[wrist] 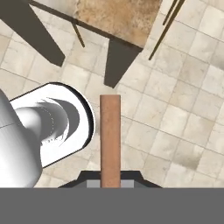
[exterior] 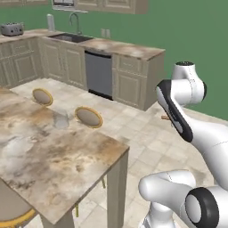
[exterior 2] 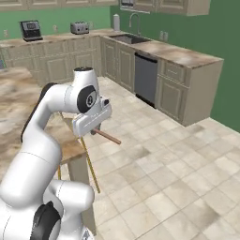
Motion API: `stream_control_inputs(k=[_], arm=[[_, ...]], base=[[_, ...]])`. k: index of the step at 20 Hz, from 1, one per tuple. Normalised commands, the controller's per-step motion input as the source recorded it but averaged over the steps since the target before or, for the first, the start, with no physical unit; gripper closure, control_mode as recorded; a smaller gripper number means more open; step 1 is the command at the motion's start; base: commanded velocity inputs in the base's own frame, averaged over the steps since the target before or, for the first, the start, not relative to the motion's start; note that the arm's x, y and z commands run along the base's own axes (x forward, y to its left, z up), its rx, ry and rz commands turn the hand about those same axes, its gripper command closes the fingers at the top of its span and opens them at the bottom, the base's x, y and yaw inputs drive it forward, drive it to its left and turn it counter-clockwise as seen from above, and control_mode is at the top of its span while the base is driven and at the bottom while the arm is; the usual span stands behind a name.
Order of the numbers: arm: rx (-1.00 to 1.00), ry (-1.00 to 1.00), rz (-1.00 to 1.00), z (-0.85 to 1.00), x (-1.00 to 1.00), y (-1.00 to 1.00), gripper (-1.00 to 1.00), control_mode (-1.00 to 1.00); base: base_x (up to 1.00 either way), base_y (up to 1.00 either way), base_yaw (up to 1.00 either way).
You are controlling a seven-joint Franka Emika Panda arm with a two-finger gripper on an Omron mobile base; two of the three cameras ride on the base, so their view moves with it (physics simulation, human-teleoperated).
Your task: Take a straw from the drawer in front and place it inside the glass cup on the dining counter.
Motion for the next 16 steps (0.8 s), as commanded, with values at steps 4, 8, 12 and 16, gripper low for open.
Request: stream_control_inputs(k=[4, 8, 12, 16], arm=[[0.0, 0.0, 0.0, 0.0, 0.0, 0.0, 1.0, 1.0], [0.0, 0.0, 0.0, 0.0, 0.0, 0.0, 1.0, 1.0], [0.0, 0.0, 0.0, 0.0, 0.0, 0.0, 1.0, 1.0], [0.0, 0.0, 0.0, 0.0, 0.0, 0.0, 1.0, 1.0]], base=[[0.43, -0.53, 0.55], [0.4, -0.55, 0.53], [0.28, -0.58, 0.53], [0.15, -0.68, 0.51]])
